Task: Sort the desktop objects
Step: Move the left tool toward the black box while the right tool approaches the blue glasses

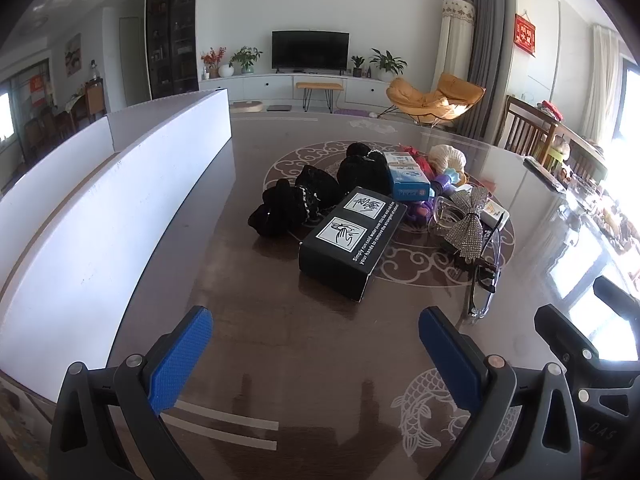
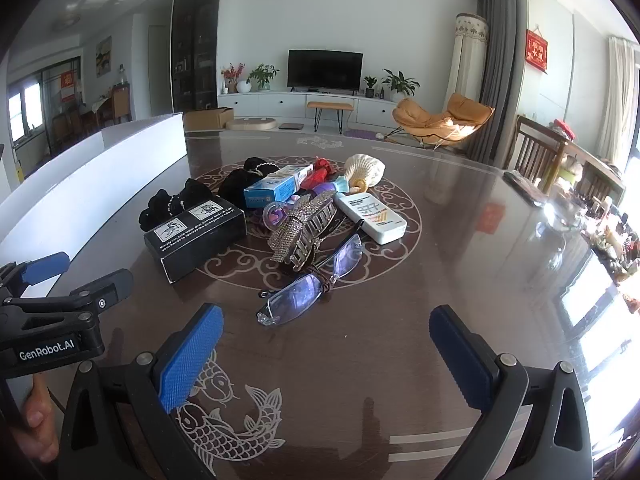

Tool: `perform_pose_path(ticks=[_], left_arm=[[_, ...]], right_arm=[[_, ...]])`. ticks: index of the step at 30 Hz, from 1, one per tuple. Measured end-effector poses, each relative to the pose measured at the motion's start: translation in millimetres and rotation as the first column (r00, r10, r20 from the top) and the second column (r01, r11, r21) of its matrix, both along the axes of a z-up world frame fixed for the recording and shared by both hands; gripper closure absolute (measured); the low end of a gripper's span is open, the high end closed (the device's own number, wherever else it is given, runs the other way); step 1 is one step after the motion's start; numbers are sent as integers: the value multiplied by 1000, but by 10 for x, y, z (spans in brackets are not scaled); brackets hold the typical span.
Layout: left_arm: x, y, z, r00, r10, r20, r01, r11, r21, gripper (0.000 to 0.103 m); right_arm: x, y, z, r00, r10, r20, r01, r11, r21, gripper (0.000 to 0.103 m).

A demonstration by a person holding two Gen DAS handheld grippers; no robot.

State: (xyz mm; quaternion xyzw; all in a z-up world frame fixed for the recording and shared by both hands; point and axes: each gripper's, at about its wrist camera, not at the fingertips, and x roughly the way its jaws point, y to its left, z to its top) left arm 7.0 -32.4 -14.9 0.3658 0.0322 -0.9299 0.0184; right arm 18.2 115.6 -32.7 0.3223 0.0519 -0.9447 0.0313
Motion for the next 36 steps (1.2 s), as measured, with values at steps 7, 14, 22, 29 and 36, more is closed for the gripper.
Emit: perform_pose_path(ticks=[7,14,22,29,36], left_arm=[[-9,2,-26,1000,-2,4,2,1000,-4,0],[-14,3,-48,1000,-3,8,3,1000,-5,0],[-66,-10,-109,1000,-4,24,5,1000,-12,0],[-127,-49,-199,999,-4,52,5,1000,-15,0],[-139,-78,-238,998,2,61,-1,1000,-9,0]], right_arm=[[-11,2,-22,1000,0,4,0,1000,-2,0],[-23,-10,-41,1000,3,8,-3,1000,0,0],[-57,-35,-75,1000,5,21,-5,1000,1,0],[-120,-61,-157,998,11,55,-11,1000,5,0],[-133,-57,-170,998,11,64,-11,1000,-3,0]])
